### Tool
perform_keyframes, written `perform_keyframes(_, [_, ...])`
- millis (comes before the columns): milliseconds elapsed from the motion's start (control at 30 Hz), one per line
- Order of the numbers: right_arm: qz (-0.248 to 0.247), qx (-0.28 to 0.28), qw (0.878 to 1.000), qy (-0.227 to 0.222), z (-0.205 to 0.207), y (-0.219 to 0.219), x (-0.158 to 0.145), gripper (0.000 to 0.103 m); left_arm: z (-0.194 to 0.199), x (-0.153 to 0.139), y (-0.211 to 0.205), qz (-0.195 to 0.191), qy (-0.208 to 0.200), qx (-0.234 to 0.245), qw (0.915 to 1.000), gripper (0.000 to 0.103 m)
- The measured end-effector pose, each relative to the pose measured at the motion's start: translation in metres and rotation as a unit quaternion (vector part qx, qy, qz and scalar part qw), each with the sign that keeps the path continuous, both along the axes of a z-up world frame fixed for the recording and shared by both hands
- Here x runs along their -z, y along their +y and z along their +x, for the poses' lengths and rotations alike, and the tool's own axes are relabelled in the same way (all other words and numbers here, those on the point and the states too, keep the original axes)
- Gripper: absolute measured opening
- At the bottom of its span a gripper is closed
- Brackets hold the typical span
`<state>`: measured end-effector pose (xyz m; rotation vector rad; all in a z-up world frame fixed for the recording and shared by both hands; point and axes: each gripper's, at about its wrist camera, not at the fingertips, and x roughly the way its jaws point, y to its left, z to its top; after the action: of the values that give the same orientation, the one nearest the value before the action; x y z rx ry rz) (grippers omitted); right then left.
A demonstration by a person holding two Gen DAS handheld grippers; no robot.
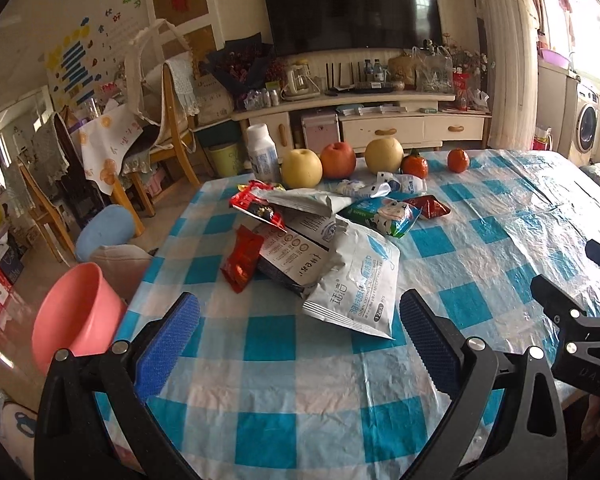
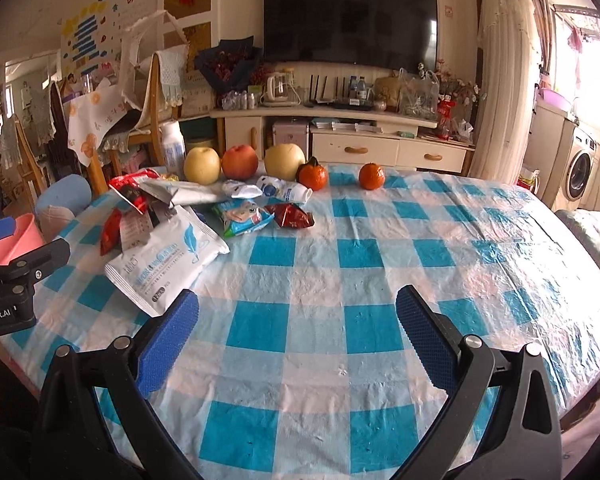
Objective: Collect trash
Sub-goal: 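Move both tools toward the pile of snack wrappers on the table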
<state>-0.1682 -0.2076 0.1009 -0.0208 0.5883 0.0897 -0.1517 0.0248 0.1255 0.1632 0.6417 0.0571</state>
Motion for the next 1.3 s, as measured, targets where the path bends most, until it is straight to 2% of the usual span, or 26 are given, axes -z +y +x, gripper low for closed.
perform_keyframes(267, [0.000,0.001,0.999,-0.035,-0.051,0.014,-0.028,0.100,-0.059,-0.045,0.003,0.037,-0.067,0.006,0.9971,0.099])
perform_keyframes(567, [0.008,0.003,0.997,-0.077,-0.096,0.016,-0.056,0.100,-0.093,-0.083,0.009,0.019,-0.117,0.003,0.9929,0.099])
perform_keyframes(867, [0.001,-0.003,0.995,-0.103,-0.117,0.024,-0.077,0.100,-0.109,-0.096,0.016,0.007,-0.132,0.003,0.9912,0.099])
perform_keyframes(1300, [-0.003,-0.011,0.992,-0.128,-0.128,0.031,-0.090,0.100,-0.112,-0.097,0.016,0.008,-0.133,0.002,0.9910,0.099])
